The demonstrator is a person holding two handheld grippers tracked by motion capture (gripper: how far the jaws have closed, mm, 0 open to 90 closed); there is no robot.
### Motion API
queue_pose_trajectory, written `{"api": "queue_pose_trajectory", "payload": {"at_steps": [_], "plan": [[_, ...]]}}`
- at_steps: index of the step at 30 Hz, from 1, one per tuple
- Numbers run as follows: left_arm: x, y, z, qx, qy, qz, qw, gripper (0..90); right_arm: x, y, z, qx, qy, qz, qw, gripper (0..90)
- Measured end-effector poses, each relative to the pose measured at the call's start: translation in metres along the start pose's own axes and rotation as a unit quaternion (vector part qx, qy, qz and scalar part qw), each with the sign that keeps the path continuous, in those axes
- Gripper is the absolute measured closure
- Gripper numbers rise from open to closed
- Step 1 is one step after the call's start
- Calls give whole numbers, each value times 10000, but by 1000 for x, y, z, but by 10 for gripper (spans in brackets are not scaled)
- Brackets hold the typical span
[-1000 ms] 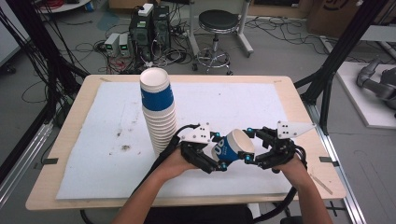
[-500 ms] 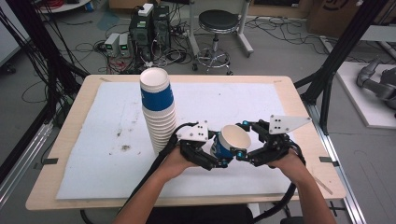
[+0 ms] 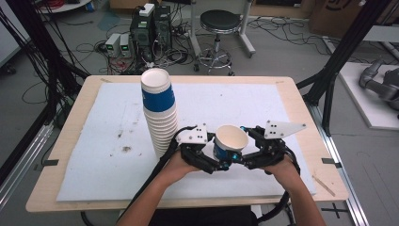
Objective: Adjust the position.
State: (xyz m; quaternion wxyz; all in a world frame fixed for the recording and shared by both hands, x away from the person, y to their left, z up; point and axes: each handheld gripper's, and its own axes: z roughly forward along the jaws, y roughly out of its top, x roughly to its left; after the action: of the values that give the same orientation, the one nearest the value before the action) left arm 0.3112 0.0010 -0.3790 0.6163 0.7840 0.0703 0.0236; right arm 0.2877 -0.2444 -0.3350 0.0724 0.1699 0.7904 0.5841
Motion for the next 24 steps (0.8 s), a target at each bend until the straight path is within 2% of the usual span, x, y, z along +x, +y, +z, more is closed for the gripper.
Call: {"api": "queue_pose_trajectory", "payload": {"at_steps": [1,3,4,5,7,10,13,16,17,19,21,24], "plan": [[0,-1,0,43,-16,68,10000,204,2,5,1,203,-96,-85,9997,246],[1,0,0,-13,-20,65,10000,212,4,9,3,356,-129,-109,9992,246],[1,0,-1,-104,-93,51,9999,285,5,10,5,384,-96,-166,9991,245],[2,0,-1,-127,-109,34,9999,285,6,11,7,368,-93,-211,9991,242],[4,0,-3,-194,-171,7,9997,289,8,11,9,266,-149,-191,9994,217],[7,-3,-6,-415,-156,-147,9989,293,8,6,8,-95,-179,-50,9998,169],[9,-4,-7,-508,-220,-185,9983,294,6,2,4,-268,-239,136,9993,169],[7,-5,-1,-360,-265,-142,9989,292,4,-1,5,-224,-118,94,9996,179],[6,-6,1,-278,-257,-111,9992,290,4,-1,6,-182,-73,37,9998,224],[5,-7,3,-263,-247,-177,9992,285,5,1,8,-60,-21,-120,9999,231],[4,-7,3,-210,-155,-165,9995,279,5,4,8,65,-33,-216,9997,253],[2,-6,3,2,57,-10,10000,206,6,8,7,318,-148,-391,9986,267]]}}
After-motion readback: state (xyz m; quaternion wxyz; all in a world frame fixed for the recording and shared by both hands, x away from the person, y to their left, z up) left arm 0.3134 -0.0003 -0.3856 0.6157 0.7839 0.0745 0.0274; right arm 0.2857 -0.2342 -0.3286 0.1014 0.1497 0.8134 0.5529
